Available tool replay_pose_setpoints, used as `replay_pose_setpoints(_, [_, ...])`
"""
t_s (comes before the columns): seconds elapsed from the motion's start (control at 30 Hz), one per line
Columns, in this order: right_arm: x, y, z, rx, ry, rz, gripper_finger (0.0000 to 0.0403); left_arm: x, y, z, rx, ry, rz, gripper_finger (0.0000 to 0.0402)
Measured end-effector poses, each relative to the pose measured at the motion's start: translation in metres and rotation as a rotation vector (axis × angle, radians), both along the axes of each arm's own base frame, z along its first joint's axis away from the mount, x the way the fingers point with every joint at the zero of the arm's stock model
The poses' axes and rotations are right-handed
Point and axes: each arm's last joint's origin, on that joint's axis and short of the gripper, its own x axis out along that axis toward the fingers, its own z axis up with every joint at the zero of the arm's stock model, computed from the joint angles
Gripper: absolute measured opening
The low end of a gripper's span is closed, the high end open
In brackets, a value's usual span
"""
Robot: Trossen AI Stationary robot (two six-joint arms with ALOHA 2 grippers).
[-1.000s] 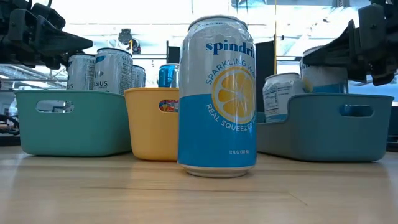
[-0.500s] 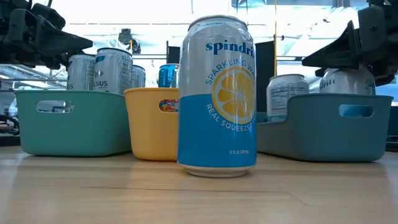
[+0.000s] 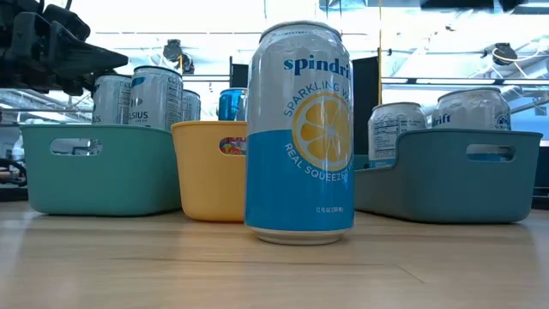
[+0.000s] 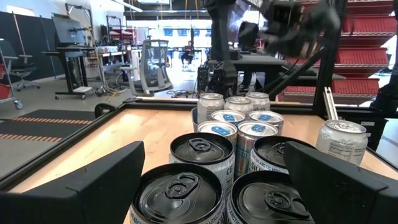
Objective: Sort soda cans
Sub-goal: Put the bottom silver can into the dark green bin and align the cans
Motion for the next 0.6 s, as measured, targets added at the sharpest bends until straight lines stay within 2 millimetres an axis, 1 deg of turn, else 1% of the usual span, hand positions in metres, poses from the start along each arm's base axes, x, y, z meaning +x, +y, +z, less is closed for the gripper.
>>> replay_pose_setpoints(0.07, [0.002, 0.002, 0.025, 0.051, -0.011, 0.027, 0.0352, 0.0, 0.0, 0.0, 0.0, 0.0, 0.0, 0.0391])
replay_pose_setpoints(0.17, [0.005, 0.003, 0.063, 0.186, -0.029, 0.104, 0.0352, 0.0, 0.0, 0.0, 0.0, 0.0, 0.0, 0.0391])
replay_pose_setpoints(0.23, [0.009, 0.004, 0.086, 0.251, 0.006, 0.191, 0.0347, 0.0, 0.0, 0.0, 0.0, 0.0, 0.0, 0.0391])
replay_pose_setpoints(0.3, [0.016, 0.008, 0.103, 0.285, 0.067, 0.301, 0.034, 0.0, 0.0, 0.0, 0.0, 0.0, 0.0, 0.0391])
replay_pose_setpoints(0.37, [0.025, 0.013, 0.113, 0.297, 0.129, 0.399, 0.0334, 0.0, 0.0, 0.0, 0.0, 0.0, 0.0, 0.0391])
replay_pose_setpoints(0.43, [0.034, 0.019, 0.118, 0.303, 0.185, 0.472, 0.0329, 0.0, 0.0, 0.0, 0.0, 0.0, 0.0, 0.0391])
replay_pose_setpoints(0.5, [0.044, 0.025, 0.118, 0.315, 0.236, 0.511, 0.0326, 0.0, 0.0, 0.0, 0.0, 0.0, 0.0, 0.0391])
replay_pose_setpoints(0.6, [0.061, 0.035, 0.109, 0.313, 0.354, 0.532, 0.0325, 0.0, 0.0, 0.0, 0.0, 0.0, 0.0, 0.0391])
